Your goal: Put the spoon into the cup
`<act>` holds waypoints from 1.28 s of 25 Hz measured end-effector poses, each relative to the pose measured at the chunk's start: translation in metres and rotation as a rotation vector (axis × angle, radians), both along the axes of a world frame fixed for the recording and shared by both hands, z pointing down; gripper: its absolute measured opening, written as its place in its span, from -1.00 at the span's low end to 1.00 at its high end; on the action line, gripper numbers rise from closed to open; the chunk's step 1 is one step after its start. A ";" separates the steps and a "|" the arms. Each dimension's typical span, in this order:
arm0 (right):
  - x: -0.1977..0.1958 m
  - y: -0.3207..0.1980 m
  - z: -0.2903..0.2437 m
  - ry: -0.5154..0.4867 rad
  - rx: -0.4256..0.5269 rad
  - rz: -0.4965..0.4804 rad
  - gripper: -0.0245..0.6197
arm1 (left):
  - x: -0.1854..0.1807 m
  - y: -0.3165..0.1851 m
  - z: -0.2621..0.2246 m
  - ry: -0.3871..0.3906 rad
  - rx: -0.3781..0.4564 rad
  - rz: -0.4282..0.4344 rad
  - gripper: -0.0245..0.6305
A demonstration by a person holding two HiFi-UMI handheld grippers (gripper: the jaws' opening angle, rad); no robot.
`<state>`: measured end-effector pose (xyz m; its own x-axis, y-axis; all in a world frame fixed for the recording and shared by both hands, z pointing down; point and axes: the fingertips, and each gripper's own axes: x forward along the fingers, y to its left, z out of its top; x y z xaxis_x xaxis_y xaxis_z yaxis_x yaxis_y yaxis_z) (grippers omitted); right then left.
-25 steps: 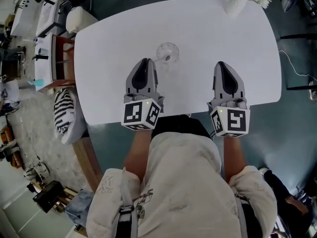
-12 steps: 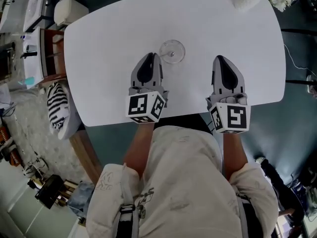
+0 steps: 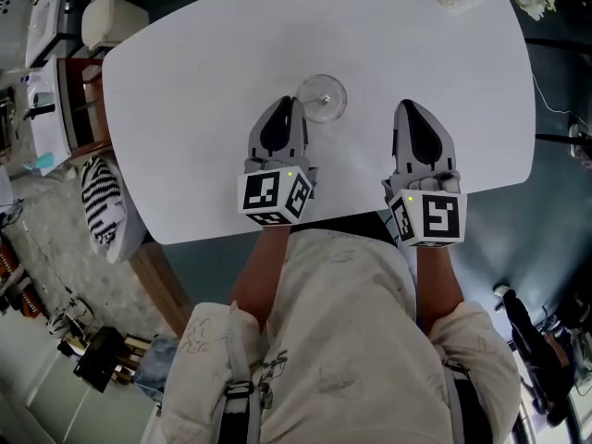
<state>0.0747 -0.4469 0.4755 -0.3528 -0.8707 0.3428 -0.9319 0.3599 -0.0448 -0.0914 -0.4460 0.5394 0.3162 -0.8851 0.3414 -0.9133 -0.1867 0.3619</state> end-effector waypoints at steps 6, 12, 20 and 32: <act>-0.006 -0.007 0.006 0.003 -0.013 0.002 -0.96 | -0.004 -0.005 0.014 0.021 -0.042 -0.010 -0.81; -0.003 -0.004 0.012 0.007 -0.017 -0.004 -0.96 | 0.002 -0.001 0.017 0.015 -0.034 -0.013 -0.80; -0.006 -0.001 0.008 0.007 -0.013 0.001 -0.96 | 0.000 0.002 0.022 0.003 -0.049 0.004 -0.67; 0.005 0.023 -0.022 -0.008 0.058 -0.006 -0.96 | -0.003 0.026 -0.008 -0.034 0.005 -0.039 -0.49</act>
<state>0.0797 -0.4235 0.4540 -0.3601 -0.8869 0.2894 -0.9296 0.3673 -0.0310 -0.0946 -0.4200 0.5314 0.2702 -0.8982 0.3467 -0.9315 -0.1528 0.3300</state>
